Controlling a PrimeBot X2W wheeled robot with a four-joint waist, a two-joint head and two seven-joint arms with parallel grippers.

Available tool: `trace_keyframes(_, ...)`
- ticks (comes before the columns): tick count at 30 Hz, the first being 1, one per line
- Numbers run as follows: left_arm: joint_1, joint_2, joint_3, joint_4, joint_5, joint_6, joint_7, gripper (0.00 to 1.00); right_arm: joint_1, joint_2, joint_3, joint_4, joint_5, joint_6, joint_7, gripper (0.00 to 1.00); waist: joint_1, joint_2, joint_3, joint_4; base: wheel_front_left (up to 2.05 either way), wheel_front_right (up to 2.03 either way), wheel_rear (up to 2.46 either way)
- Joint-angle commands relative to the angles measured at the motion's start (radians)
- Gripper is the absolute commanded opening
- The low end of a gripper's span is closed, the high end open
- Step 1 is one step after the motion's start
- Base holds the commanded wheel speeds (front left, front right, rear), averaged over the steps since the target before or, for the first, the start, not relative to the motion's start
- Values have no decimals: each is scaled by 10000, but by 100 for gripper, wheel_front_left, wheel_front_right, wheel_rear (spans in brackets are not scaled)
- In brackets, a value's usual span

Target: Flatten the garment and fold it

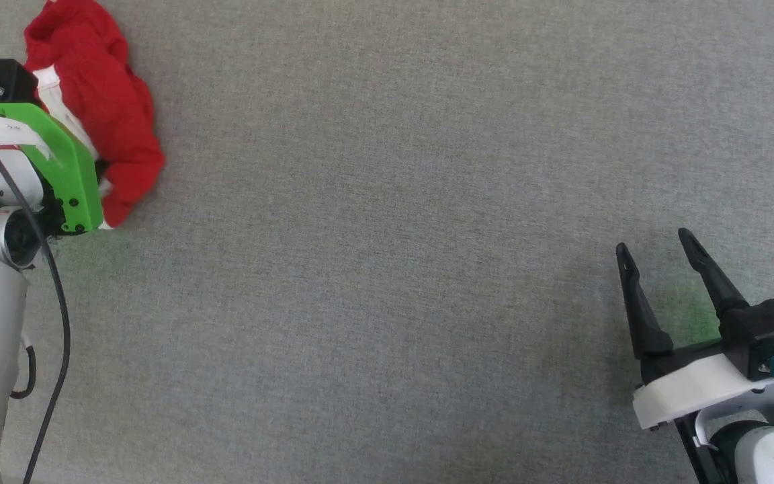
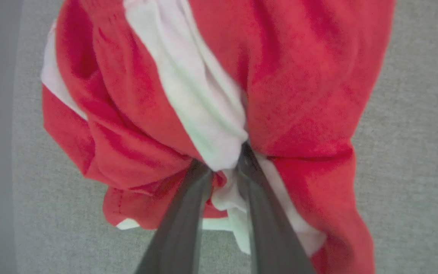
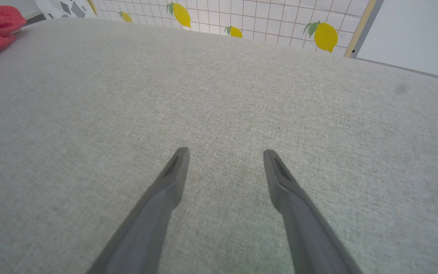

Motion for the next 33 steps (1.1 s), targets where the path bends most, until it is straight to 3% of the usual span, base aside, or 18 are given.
trace_keyframes(1, -19, 28, -96, 110, 31, -28, -177, 0, -140, 66, 11, 57, -100, -13, -64, 100, -1, 0, -140, 37, 0, 0, 0)
trace_keyframes(11, -137, 313, 54, -33, 583, 324, -2095, 0, -66, 65, 109, 672, 147, -13, -143, 100, -1, 0, -1628, 74, 0, 0, 0)
trace_keyframes(22, -674, 608, -484, -1908, 1878, 545, -4105, 0, -94, 139, 161, 1234, 513, -13, -271, 100, -1, 0, -2897, -265, 0, 0, 0)
trace_keyframes(28, -754, 187, -1575, -3241, 2181, 208, -4232, 0, -246, 272, 199, 1447, 543, -13, -408, 100, -1, 0, -3068, -834, 0, 0, 0)
trace_keyframes(33, -461, -587, -2415, -3845, 2106, 124, -4296, 0, -387, 333, 162, 1527, 484, -13, -512, 100, -1, 0, -3001, -1481, 0, 0, 0)
